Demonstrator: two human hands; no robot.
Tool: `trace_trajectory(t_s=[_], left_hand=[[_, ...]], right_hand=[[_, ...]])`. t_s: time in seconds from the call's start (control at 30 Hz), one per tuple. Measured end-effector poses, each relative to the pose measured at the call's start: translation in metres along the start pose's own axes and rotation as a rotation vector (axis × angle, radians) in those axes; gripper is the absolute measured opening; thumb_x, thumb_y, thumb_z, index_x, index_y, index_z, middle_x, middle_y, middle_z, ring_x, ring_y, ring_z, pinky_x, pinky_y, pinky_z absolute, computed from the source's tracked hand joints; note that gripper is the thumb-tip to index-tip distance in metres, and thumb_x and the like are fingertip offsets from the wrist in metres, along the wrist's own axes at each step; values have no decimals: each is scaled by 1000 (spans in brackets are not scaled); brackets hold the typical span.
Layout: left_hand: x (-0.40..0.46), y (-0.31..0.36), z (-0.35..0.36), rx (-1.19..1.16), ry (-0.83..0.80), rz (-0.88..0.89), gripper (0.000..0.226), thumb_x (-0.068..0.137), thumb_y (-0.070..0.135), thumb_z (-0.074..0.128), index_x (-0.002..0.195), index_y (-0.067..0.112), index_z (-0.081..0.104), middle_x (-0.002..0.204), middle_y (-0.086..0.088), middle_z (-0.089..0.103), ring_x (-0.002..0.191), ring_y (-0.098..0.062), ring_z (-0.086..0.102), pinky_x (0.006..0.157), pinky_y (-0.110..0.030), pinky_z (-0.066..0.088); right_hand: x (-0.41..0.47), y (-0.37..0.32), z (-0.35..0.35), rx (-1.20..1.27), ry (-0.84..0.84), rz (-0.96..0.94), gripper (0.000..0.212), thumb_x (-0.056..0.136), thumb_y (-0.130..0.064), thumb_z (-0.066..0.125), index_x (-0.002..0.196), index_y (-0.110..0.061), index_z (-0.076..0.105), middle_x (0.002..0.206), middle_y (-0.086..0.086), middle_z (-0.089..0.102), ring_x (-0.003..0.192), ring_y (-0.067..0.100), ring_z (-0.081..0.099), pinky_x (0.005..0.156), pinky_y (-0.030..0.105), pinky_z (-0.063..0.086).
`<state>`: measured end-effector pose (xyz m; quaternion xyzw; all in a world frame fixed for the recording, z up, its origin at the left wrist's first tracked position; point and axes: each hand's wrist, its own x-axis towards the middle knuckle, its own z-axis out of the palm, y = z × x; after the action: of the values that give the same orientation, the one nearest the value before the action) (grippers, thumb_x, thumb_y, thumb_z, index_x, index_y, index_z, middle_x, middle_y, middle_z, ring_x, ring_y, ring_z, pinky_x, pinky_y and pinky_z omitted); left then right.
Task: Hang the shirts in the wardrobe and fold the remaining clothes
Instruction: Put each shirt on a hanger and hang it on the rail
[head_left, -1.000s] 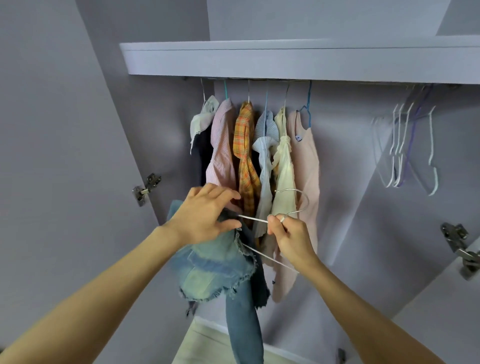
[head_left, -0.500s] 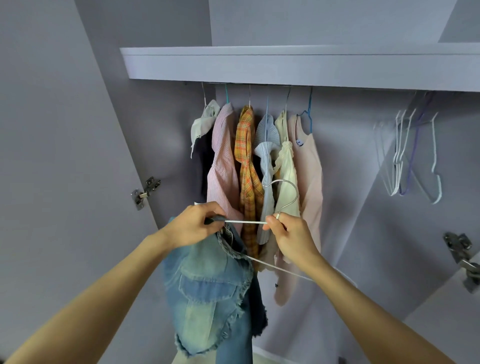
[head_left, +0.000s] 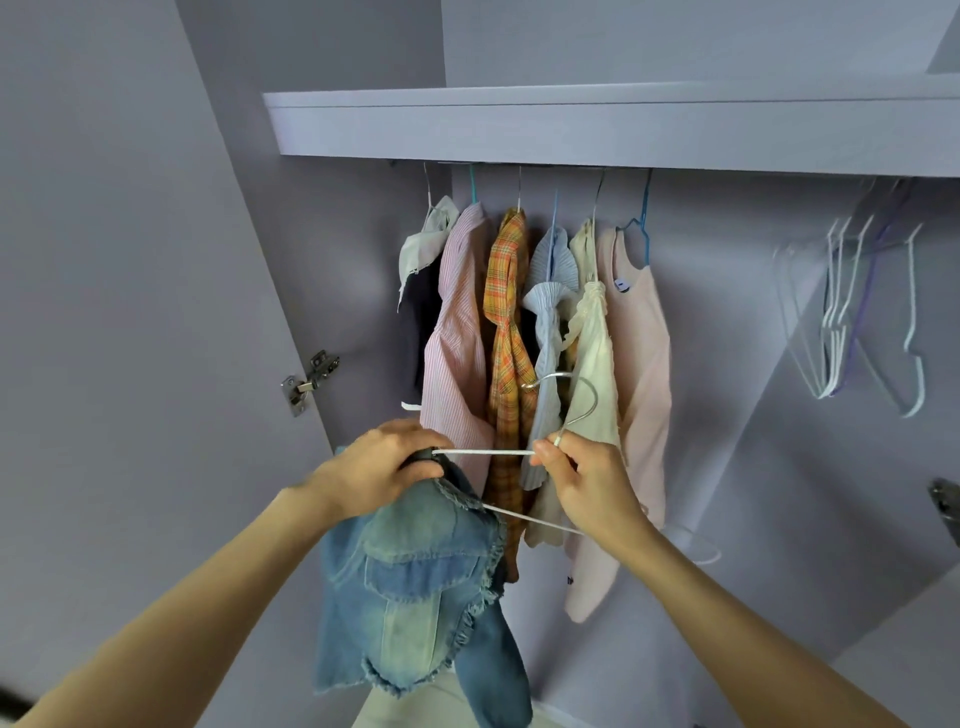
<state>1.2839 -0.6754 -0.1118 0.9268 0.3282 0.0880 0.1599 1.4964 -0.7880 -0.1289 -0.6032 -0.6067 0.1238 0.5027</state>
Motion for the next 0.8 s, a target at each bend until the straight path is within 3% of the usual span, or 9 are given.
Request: trace_trajectory(t_s=[0.1,0.2,0.27,0.33,0.4,0.53,0.6,0.7,0.8], left_hand=[[-1,-11,5,-32,68,-83,34,92,22,57,124,16,50,100,0,53,94,-16,49,86,-23,37],[-9,-24,9,27,93,-47,21,91,15,57,111,13,52,92,9,46,92,-14,44,88,-27,33],[-15,-28,11,94,113,-3,14,92,14,55,106,14,52,90,12,44,92,-12,41,83,-24,26],[-20,-26,13,142,172,77,8,92,12,54,99,12,54,88,9,49,89,-10,40,80,-28,28],[-25,-21,10,192,238,167,4,89,10,53,91,9,56,83,4,56,81,-9,37,73,-35,37],[-36,-21,3,113,356,161,6,93,23,41,91,25,46,78,16,47,76,-7,35,69,-28,31],[-39,-24,1,76,416,140,11,92,17,43,91,29,42,78,18,44,75,-7,36,68,-24,28],[-38,-26,1,221,419,190,21,82,2,52,93,20,51,76,1,56,75,-12,35,63,-26,23],[-39,-27,0,404,371,277,31,74,-6,47,87,14,66,78,-3,61,77,-15,36,63,-28,26]], right_hand=[[-4,0,4,83,-287,38,20,94,-12,50,95,-4,69,71,3,65,61,19,55,59,32,45],[-7,3,3,193,-685,160,25,92,-5,44,103,7,62,66,-22,57,63,12,46,62,25,40],[-2,4,-1,245,-849,260,29,87,0,42,104,16,59,78,-20,61,74,12,56,73,23,46],[6,4,-3,309,-942,368,33,91,6,39,113,2,63,93,-4,65,85,7,61,83,21,48],[11,7,1,321,-959,431,35,96,1,40,115,-18,62,99,-1,65,92,9,62,93,30,48],[16,13,16,368,-847,501,18,96,-16,48,103,-15,65,93,4,69,88,18,66,93,40,49],[18,10,21,482,-829,543,25,93,-29,48,98,-12,66,87,7,70,78,18,68,83,36,54],[13,5,27,643,-811,500,46,90,-46,36,97,-11,65,76,9,71,69,19,68,64,25,55],[3,11,34,487,-724,353,40,100,-35,33,96,-13,66,71,1,69,69,14,66,64,20,51]])
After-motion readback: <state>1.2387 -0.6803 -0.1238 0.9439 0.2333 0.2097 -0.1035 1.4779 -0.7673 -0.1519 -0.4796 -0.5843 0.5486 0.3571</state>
